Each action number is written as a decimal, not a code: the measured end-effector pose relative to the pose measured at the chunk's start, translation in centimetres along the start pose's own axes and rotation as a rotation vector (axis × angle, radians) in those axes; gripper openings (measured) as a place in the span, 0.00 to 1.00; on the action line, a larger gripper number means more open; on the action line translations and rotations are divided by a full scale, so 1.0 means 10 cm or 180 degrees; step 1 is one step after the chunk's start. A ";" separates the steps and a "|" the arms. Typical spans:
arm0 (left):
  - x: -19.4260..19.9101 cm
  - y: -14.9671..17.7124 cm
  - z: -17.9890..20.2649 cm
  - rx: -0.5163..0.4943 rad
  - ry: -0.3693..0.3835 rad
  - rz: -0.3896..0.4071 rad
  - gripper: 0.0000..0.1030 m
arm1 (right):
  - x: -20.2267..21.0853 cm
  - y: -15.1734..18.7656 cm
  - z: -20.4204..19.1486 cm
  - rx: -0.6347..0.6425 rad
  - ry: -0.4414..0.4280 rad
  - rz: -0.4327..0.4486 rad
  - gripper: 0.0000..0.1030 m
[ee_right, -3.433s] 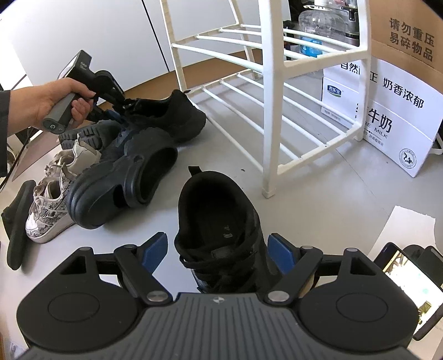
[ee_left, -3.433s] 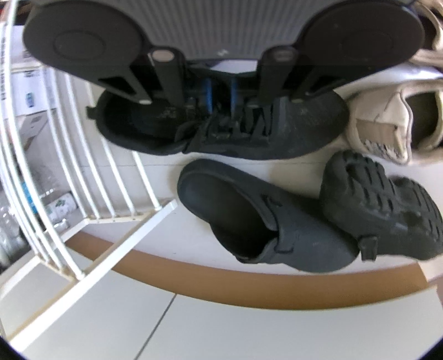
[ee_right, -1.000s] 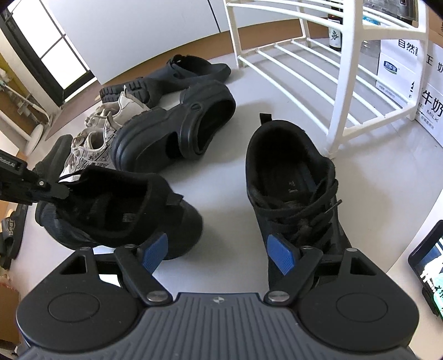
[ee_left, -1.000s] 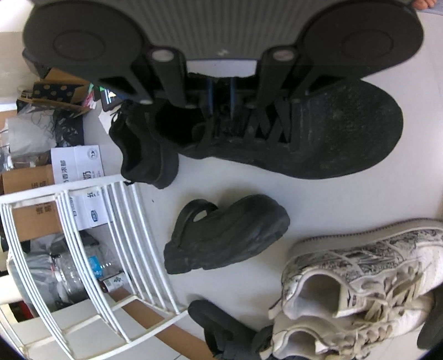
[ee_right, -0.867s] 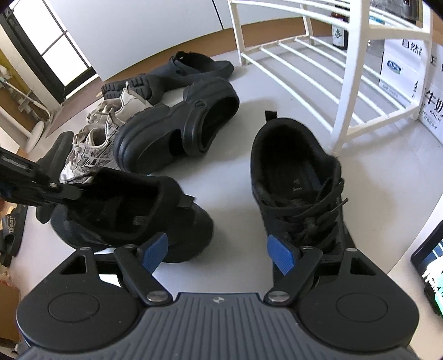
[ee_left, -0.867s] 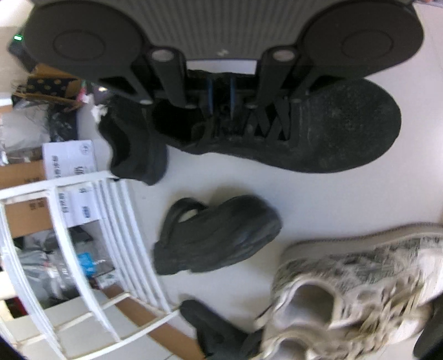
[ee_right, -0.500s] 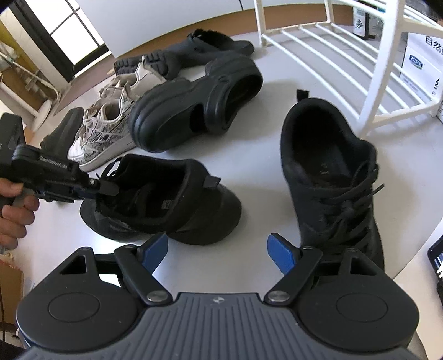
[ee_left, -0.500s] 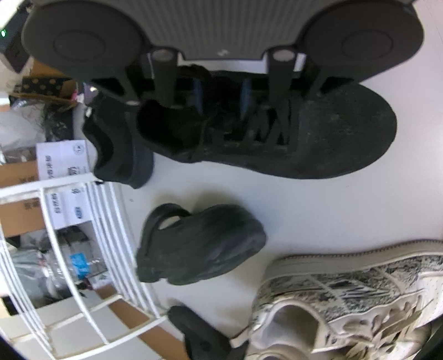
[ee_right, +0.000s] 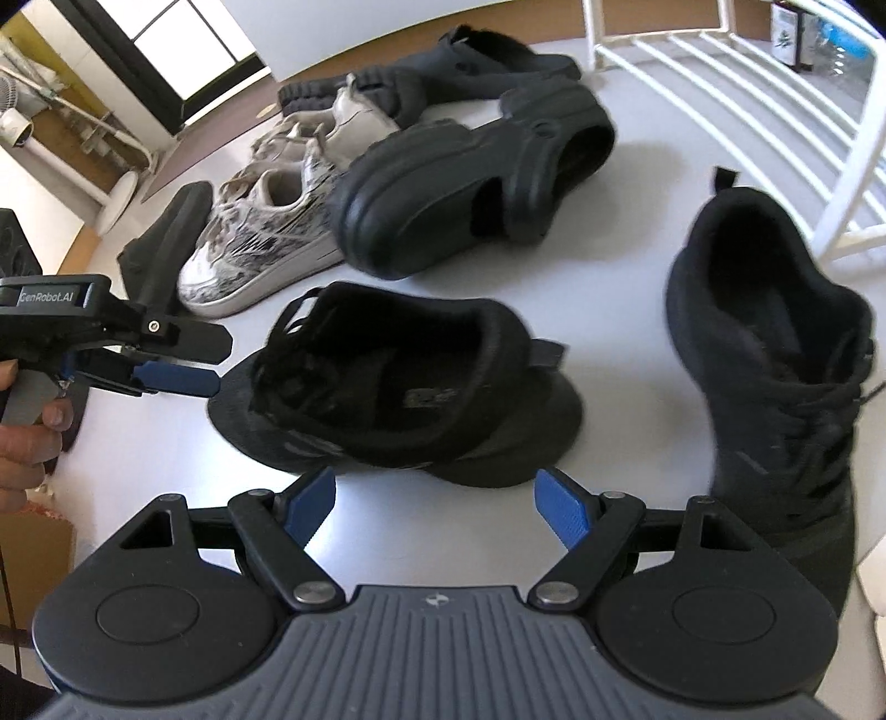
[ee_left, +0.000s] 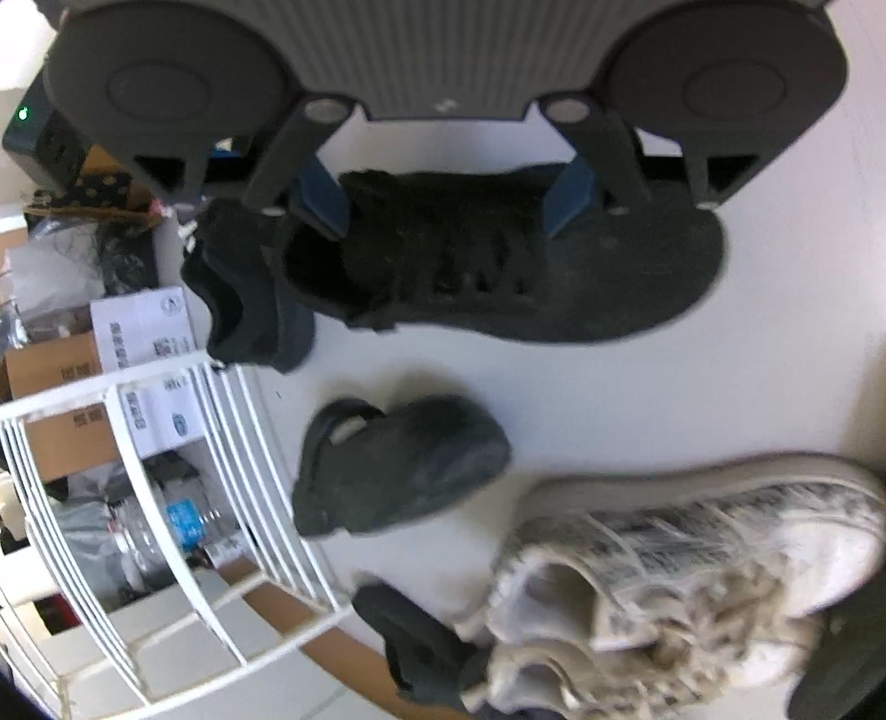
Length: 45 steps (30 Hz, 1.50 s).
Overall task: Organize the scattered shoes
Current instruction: 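Lower the sneaker beside the right tool's sneaker and open the left tool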
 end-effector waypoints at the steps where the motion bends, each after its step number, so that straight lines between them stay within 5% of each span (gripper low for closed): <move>1: 0.05 -0.03 -0.01 -0.0024 -0.0015 0.0042 0.77 | -0.01 0.02 -0.04 0.0039 -0.0013 -0.0022 0.81; 11: 0.26 -0.01 -0.16 -0.0215 -0.0289 0.0079 0.79 | -0.19 0.04 -0.17 -0.0284 0.0011 -0.0183 0.81; 15: 0.38 0.00 -0.26 -0.0163 -0.0406 0.0287 0.82 | -0.28 0.01 -0.23 -0.0545 -0.0098 -0.0298 0.82; 22: 0.46 -0.10 -0.33 -0.0114 -0.0514 0.0482 0.88 | -0.47 -0.06 -0.39 -0.0831 -0.0105 -0.0305 0.95; 30: 0.36 0.00 -0.32 -0.0140 -0.0512 0.0334 0.88 | -0.60 -0.13 -0.35 -0.0954 0.0040 -0.0157 0.96; 45: 0.30 0.11 -0.35 -0.0125 -0.0544 0.0234 0.88 | -0.56 -0.26 -0.18 -0.0652 0.0127 0.0046 0.63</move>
Point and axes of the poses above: each gripper's, at about its wrist camera, not at the fingertips, and x roughly against the way its jaws point, z to its right, y to its underside, the point moved 8 cm from there along -x, roughly the way its jaws point, and after that the axes turned 12 degrees about -x, right-handed, at the moved point
